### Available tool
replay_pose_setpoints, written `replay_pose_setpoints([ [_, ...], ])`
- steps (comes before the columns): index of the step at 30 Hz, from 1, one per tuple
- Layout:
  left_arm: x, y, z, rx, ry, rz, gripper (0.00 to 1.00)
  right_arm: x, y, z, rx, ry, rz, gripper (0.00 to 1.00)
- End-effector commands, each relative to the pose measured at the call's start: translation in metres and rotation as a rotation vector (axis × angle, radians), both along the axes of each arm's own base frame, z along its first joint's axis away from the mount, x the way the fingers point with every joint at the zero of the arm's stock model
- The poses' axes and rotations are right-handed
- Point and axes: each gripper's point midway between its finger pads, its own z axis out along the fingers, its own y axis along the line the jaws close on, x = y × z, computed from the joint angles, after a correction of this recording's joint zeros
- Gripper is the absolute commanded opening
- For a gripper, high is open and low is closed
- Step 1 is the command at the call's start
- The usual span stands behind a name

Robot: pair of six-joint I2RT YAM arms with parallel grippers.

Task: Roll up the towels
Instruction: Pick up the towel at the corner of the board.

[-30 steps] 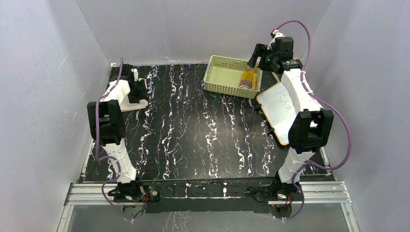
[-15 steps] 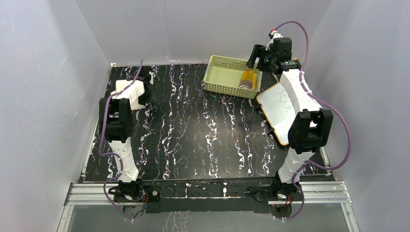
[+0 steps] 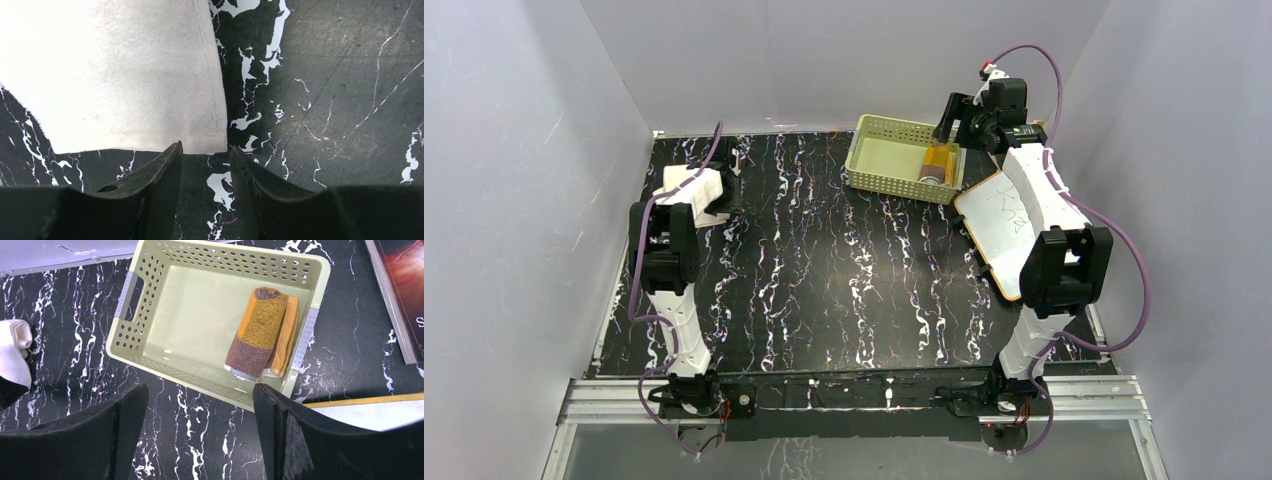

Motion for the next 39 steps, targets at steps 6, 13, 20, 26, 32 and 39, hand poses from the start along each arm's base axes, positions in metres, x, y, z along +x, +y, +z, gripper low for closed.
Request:
replay_pose_setpoints([
  [6, 0.004, -0.006, -0.007, 0.015, 0.012, -0.053, 0.42, -0.001, 0.0, 0.035, -0.002, -0.09, 0.006, 0.75],
  [13, -0.004, -0.006, -0.026, 0.047, 0.071, -0.061, 0.44, -0.001, 0.001, 0.035, -0.002, -0.088, 0.008, 0.75],
  [20, -0.006, 0.002, -0.031, 0.1, 0.09, -0.046, 0.22, -0.002, 0.001, 0.037, -0.002, -0.093, 0.007, 0.75],
  [26, -0.011, 0.004, -0.031, 0.106, 0.107, -0.04, 0.0, -0.003, 0.001, 0.04, -0.002, -0.098, 0.006, 0.75],
  [32, 0.006, 0.001, 0.013, 0.091, 0.033, -0.028, 0.0, -0.003, 0.001, 0.048, 0.004, -0.114, 0.005, 0.75],
  [39, 0.049, -0.028, 0.172, -0.035, -0.252, -0.095, 0.0, -0.001, 0.005, 0.072, 0.029, -0.157, 0.013, 0.75],
])
